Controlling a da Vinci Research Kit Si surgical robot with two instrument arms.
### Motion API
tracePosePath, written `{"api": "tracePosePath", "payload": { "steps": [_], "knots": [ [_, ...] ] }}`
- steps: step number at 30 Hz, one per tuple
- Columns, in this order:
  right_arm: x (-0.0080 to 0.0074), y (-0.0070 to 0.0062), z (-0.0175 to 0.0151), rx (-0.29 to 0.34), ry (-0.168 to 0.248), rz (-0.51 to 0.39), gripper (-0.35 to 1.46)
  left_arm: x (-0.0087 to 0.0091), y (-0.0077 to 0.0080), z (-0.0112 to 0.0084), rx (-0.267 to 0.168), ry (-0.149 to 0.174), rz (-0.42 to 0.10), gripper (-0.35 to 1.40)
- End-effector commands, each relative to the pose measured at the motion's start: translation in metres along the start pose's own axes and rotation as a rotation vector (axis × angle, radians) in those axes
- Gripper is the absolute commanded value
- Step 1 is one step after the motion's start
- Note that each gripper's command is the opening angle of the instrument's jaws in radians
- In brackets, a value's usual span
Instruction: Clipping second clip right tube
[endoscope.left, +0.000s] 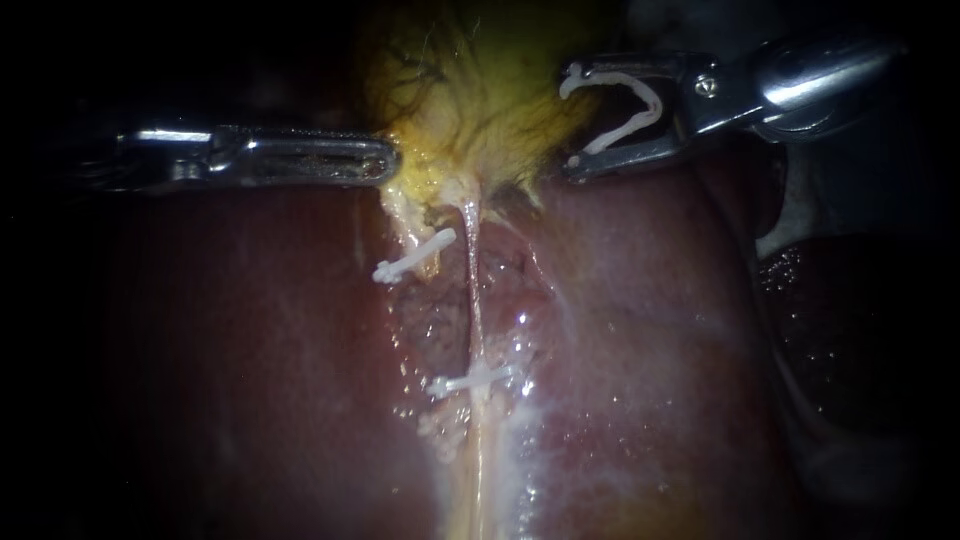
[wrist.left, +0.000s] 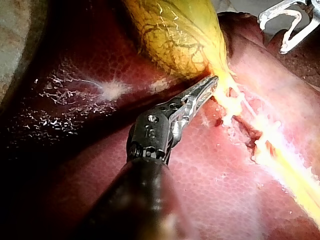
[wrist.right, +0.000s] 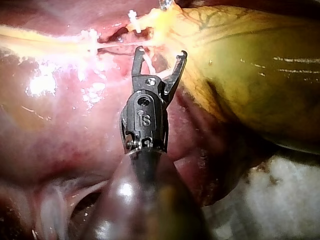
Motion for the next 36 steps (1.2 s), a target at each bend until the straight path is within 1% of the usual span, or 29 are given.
{"api": "tracePosePath", "payload": {
  "steps": [1,4,7,10,12,14,15,21,23,25,26,29,32,36],
  "knots": [
    [0.0,0.0,-0.0001,0.0,0.0,0.0,0.59,0.0,0.0,0.0,-0.001,0.0,0.0,-0.35],
    [0.0,0.0,-0.0001,0.001,0.0,-0.006,0.59,-0.0001,0.0,-0.0002,0.0,0.0,0.0,-0.35],
    [0.0001,0.0,-0.0001,0.001,0.0,-0.006,0.59,-0.0005,0.0,-0.0007,0.004,0.002,-0.003,-0.35],
    [0.0,0.0,-0.0002,0.001,0.0,-0.006,0.59,-0.0016,0.0001,-0.0018,0.013,0.006,-0.008,-0.35],
    [0.0,0.0,-0.0002,0.002,0.0,-0.006,0.59,-0.0025,0.0002,-0.0028,0.006,0.006,-0.013,-0.35],
    [0.0001,0.0,-0.0002,0.002,0.0,-0.005,0.59,-0.0033,0.0002,-0.0038,-0.002,-0.001,-0.017,-0.35],
    [0.0001,0.0,-0.0002,0.002,0.0,-0.005,0.59,-0.0038,0.0002,-0.0045,-0.006,-0.01,-0.026,-0.35],
    [0.0002,0.0,-0.0003,0.004,0.001,-0.005,0.59,-0.0065,0.0006,-0.0079,-0.028,-0.038,-0.009,-0.35],
    [0.0002,0.0,-0.0003,0.01,0.003,-0.005,0.59,-0.007,0.0006,-0.0085,-0.029,-0.046,-0.008,-0.35],
    [0.0002,-0.0002,-0.0002,0.027,0.009,-0.005,0.58,-0.0072,0.0005,-0.0087,-0.03,-0.048,-0.01,-0.35],
    [0.0002,-0.0004,-0.0002,0.048,0.017,0.006,0.57,-0.0071,0.0004,-0.0087,-0.031,-0.049,-0.01,-0.35],
    [0.0003,-0.001,0.0,0.099,0.031,0.088,0.54,-0.0069,0.0003,-0.0085,-0.034,-0.05,-0.009,-0.35],
    [0.0007,-0.0018,0.0006,0.128,0.036,0.186,0.54,-0.0067,0.0002,-0.0083,-0.036,-0.051,-0.008,-0.35],
    [0.0007,-0.0028,0.0018,0.161,0.045,0.27,0.54,-0.0067,0.0002,-0.0083,-0.036,-0.051,-0.008,-0.35]
  ]
}}
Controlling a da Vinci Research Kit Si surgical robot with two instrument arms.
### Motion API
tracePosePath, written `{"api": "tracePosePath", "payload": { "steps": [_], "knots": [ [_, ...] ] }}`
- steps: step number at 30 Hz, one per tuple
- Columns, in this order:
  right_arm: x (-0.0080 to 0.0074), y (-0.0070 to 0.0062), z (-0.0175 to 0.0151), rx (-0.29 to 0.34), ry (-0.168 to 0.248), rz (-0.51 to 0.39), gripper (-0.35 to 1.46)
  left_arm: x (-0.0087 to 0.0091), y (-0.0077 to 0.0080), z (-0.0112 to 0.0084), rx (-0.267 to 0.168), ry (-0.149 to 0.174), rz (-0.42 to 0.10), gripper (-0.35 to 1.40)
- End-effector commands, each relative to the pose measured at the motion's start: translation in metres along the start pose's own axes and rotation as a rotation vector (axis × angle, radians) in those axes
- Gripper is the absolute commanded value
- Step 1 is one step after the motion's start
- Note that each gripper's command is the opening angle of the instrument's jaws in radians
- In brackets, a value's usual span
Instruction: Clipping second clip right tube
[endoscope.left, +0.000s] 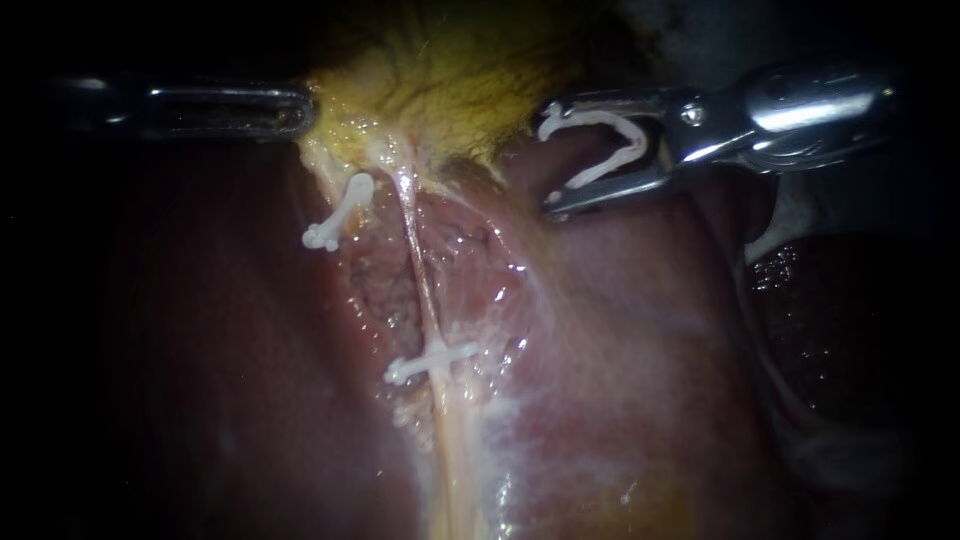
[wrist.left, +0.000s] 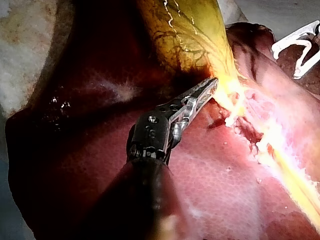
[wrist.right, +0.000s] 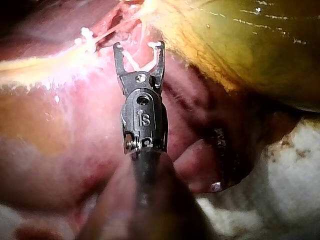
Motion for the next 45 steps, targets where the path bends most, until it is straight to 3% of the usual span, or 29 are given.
{"api": "tracePosePath", "payload": {
  "steps": [1,13,26,45],
  "knots": [
    [-0.0003,-0.0002,0.0004,0.008,-0.001,0.017,0.54,0.0,0.0,0.0,0.0,0.0,0.001,-0.35],
    [-0.0046,-0.0024,0.0066,0.118,-0.022,0.211,0.53,0.0002,-0.0001,0.0001,-0.001,0.0,0.001,-0.35],
    [-0.0079,-0.004,0.0112,0.196,-0.056,0.291,0.53,0.0003,-0.0002,0.0001,-0.003,-0.001,0.001,-0.35],
    [-0.0094,-0.0049,0.014,0.417,0.085,0.508,0.53,0.0003,-0.0004,0.0002,-0.004,-0.001,0.002,-0.35]
  ]
}}
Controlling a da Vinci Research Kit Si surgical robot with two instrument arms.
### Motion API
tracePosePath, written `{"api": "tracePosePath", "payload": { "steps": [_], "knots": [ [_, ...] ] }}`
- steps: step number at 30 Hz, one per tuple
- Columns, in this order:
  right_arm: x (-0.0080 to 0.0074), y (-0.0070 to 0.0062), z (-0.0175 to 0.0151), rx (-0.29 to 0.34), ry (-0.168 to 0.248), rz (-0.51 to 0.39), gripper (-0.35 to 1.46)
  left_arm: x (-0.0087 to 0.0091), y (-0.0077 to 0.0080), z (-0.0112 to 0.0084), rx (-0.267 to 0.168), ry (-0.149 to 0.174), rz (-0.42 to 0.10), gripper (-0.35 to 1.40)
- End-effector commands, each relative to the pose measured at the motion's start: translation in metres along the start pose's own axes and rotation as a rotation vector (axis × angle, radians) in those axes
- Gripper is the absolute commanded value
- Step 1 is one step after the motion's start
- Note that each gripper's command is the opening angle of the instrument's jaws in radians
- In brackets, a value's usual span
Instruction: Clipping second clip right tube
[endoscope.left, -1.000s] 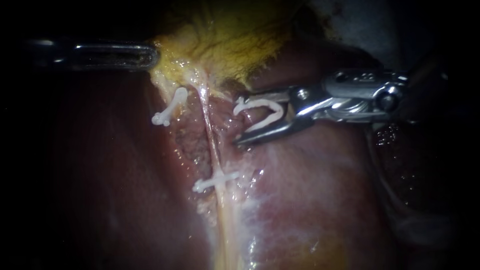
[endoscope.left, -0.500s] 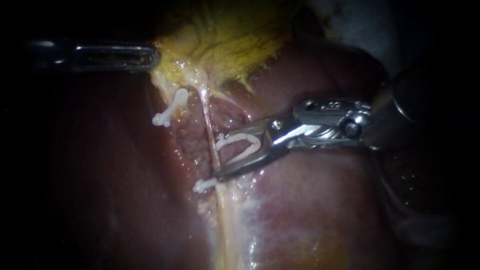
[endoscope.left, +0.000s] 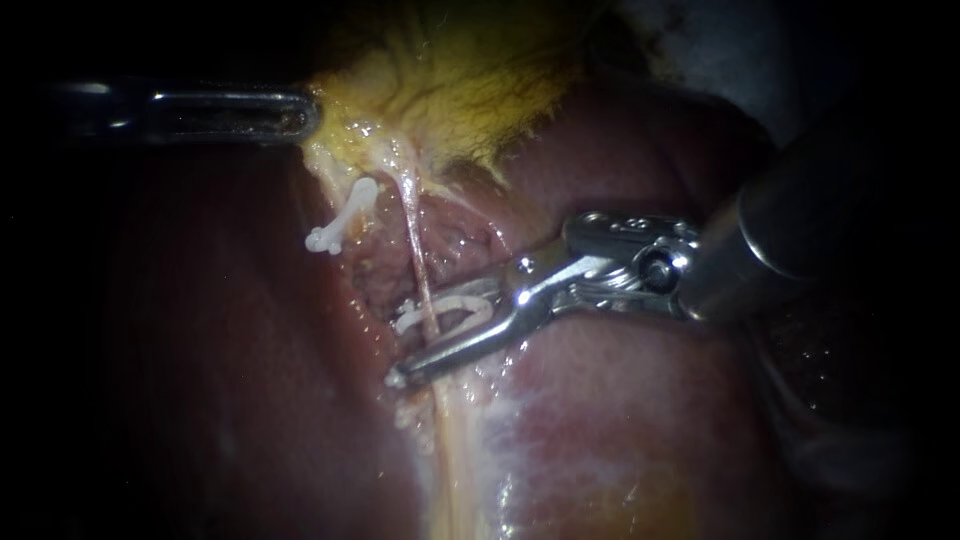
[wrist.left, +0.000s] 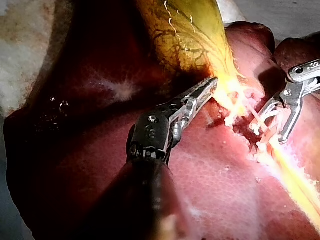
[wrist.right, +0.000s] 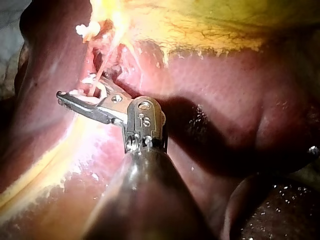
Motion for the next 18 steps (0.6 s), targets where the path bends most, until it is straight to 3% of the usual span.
{"api": "tracePosePath", "payload": {
  "steps": [1,6,18],
  "knots": [
    [-0.0002,0.0,0.0001,0.015,0.005,0.018,0.53,0.0,0.0,0.0,0.0,0.0,0.0,-0.35],
    [-0.0007,0.0,0.0004,0.076,0.034,0.061,0.52,0.0,0.0,0.0,0.0,0.0,0.0,-0.35],
    [-0.0008,-0.0002,0.0007,0.105,0.057,0.1,0.31,0.0001,-0.0001,0.0002,-0.001,0.0,0.0,-0.35]
  ]
}}
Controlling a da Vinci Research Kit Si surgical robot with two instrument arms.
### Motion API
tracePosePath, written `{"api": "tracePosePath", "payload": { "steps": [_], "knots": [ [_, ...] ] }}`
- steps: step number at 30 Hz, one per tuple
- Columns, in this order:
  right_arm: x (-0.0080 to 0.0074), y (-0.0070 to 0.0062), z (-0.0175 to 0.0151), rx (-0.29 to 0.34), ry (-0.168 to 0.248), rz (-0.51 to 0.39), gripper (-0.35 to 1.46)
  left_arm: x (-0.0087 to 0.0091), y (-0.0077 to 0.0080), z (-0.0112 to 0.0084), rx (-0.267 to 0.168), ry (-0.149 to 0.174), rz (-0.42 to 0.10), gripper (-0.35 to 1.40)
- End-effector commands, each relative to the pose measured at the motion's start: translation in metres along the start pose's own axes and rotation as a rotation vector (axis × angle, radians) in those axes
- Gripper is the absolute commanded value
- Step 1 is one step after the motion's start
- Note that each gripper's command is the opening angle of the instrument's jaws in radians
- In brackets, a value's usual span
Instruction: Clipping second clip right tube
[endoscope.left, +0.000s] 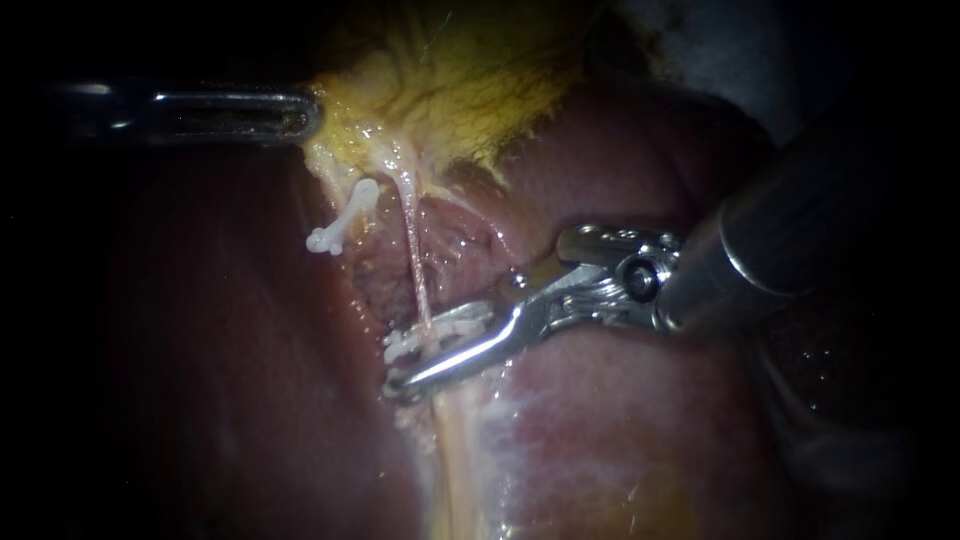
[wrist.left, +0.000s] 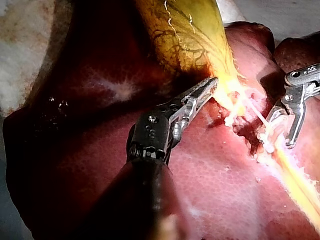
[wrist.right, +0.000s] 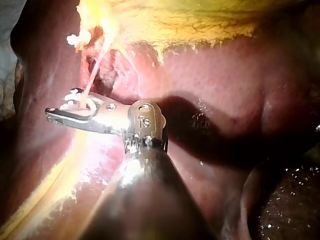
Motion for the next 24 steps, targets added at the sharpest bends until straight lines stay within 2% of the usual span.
{"api": "tracePosePath", "payload": {
  "steps": [1,10,13,17,24],
  "knots": [
    [0.0,-0.0001,0.0,0.0,-0.001,0.0,0.27,0.0,0.0,0.0,0.0,0.0,0.0,-0.35],
    [0.0,-0.0001,0.0001,0.0,-0.001,0.006,-0.1,0.0001,-0.0001,0.0001,-0.004,-0.001,0.0,-0.35],
    [0.0001,-0.0001,0.0001,0.0,-0.001,0.006,-0.35,0.0001,-0.0001,0.0002,-0.005,-0.001,0.0,-0.35],
    [0.0,-0.0001,0.0001,0.001,-0.003,0.041,-0.35,0.0001,-0.0001,0.0002,-0.005,-0.001,0.0,-0.35],
    [0.0,-0.0002,0.0002,0.013,-0.016,0.04,-0.35,0.0001,-0.0001,0.0002,-0.005,-0.001,0.0,-0.35]
  ]
}}
